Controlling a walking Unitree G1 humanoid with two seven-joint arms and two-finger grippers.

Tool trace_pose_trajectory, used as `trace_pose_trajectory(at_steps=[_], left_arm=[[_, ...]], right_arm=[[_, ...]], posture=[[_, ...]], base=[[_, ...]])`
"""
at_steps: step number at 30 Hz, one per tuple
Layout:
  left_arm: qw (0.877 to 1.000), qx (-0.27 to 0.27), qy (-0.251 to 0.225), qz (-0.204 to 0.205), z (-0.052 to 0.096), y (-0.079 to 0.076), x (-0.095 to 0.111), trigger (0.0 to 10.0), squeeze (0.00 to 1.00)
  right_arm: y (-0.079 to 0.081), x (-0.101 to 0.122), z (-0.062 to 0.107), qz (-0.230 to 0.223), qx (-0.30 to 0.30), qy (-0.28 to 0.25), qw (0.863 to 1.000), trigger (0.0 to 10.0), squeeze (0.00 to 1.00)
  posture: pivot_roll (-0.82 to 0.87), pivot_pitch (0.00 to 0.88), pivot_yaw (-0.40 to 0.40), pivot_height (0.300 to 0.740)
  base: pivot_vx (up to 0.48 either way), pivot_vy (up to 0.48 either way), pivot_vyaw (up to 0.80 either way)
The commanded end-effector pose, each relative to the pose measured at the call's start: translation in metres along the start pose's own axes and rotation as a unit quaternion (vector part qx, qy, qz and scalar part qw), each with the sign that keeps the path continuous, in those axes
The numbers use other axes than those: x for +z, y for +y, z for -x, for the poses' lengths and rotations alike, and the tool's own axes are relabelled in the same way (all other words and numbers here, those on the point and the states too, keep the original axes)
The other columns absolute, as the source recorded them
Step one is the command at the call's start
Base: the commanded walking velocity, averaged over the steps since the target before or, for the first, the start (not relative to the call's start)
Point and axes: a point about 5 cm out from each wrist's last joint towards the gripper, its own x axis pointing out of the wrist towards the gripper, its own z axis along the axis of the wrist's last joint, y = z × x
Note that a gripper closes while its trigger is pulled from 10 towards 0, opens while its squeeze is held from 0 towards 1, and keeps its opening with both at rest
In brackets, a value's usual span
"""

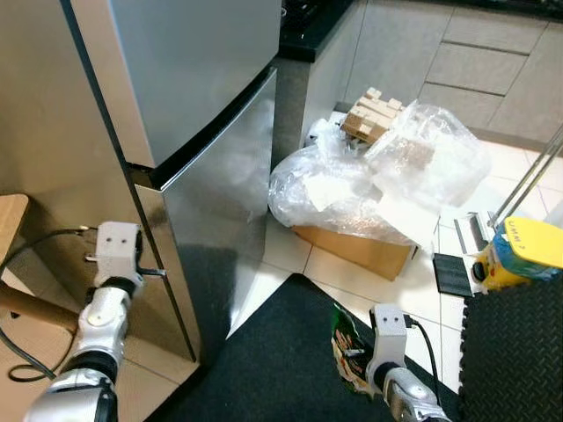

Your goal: Restocking fridge

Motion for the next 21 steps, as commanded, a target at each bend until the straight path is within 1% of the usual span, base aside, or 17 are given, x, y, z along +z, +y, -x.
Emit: trace_pose_trajectory(at_steps=[1, 2, 3, 4, 7, 8, 9, 11, 12, 13, 15, 21], left_arm=[[1.0, 0.009, 0.016, -0.001, 0.0, 0.007, -0.003, 5.6, 0.0], [1.0, 0.009, 0.016, -0.001, 0.0, 0.007, -0.003, 5.6, 0.0], [1.0, 0.02, 0.012, 0.013, -0.001, 0.01, 0.0, 8.7, 0.0], [0.999, 0.026, 0.009, 0.024, -0.002, 0.012, 0.001, 10.0, 0.0], [0.999, 0.03, 0.007, 0.031, -0.003, 0.013, 0.003, 10.0, 0.0], [0.998, 0.026, 0.001, 0.053, -0.005, 0.012, 0.005, 10.0, 0.0], [0.998, 0.026, 0.001, 0.053, -0.005, 0.012, 0.005, 10.0, 0.0], [0.997, -0.016, -0.009, 0.07, -0.008, 0.005, 0.009, 10.0, 0.0], [0.997, -0.016, -0.009, 0.07, -0.008, 0.005, 0.009, 10.0, 0.0], [0.996, -0.038, -0.011, 0.075, -0.008, 0.002, 0.01, 10.0, 0.0], [0.996, -0.061, -0.011, 0.071, -0.009, 0.001, 0.011, 10.0, 0.0], [0.995, -0.072, -0.01, 0.065, -0.011, 0.007, 0.015, 10.0, 0.0]], right_arm=[[-0.001, 0.006, -0.001, -0.002, 0.003, -0.018, 1.0, 10.0, 0.0], [-0.001, 0.006, -0.001, -0.002, 0.003, -0.018, 1.0, 10.0, 0.0], [0.001, 0.009, -0.002, 0.001, 0.009, -0.025, 1.0, 10.0, 0.0], [0.001, 0.01, -0.002, 0.0, 0.012, -0.029, 1.0, 10.0, 0.0], [0.002, 0.012, -0.003, -0.001, 0.014, -0.032, 0.999, 10.0, 0.0], [0.002, 0.014, -0.003, 0.002, 0.019, -0.037, 0.999, 10.0, 0.0], [0.002, 0.014, -0.003, 0.002, 0.019, -0.037, 0.999, 10.0, 0.0], [0.003, 0.016, -0.004, 0.006, 0.024, -0.04, 0.999, 10.0, 0.0], [0.003, 0.016, -0.004, 0.006, 0.024, -0.04, 0.999, 10.0, 0.0], [0.003, 0.017, -0.004, 0.007, 0.024, -0.042, 0.999, 10.0, 0.0], [0.002, 0.018, -0.004, 0.007, 0.023, -0.044, 0.999, 10.0, 0.0], [-0.002, 0.019, -0.002, 0.009, 0.019, -0.048, 0.999, 10.0, 0.0]], posture=[[-0.09, 0.114, -0.043, 0.74], [-0.09, 0.114, -0.043, 0.74], [-0.09, 0.121, -0.044, 0.74], [-0.09, 0.132, -0.046, 0.74], [-0.09, 0.14, -0.047, 0.74], [-0.09, 0.147, -0.05, 0.74], [-0.09, 0.147, -0.05, 0.74], [-0.1, 0.154, -0.05, 0.74], [-0.1, 0.154, -0.05, 0.74], [-0.1, 0.16, -0.05, 0.74], [-0.1, 0.161, -0.051, 0.74], [-0.12, 0.164, -0.05, 0.74]], base=[[0.0, 0.0, 0.0], [0.0, 0.0, 0.0], [0.0, 0.0, 0.0], [0.0, 0.0, 0.0], [0.0, 0.0, 0.0], [0.0, 0.0, 0.0], [0.0, 0.0, 0.0], [0.0, 0.0, 0.0], [0.0, 0.0, 0.0], [0.0, 0.0, 0.0], [0.0, 0.0, 0.0], [0.0, 0.0, 0.0]])
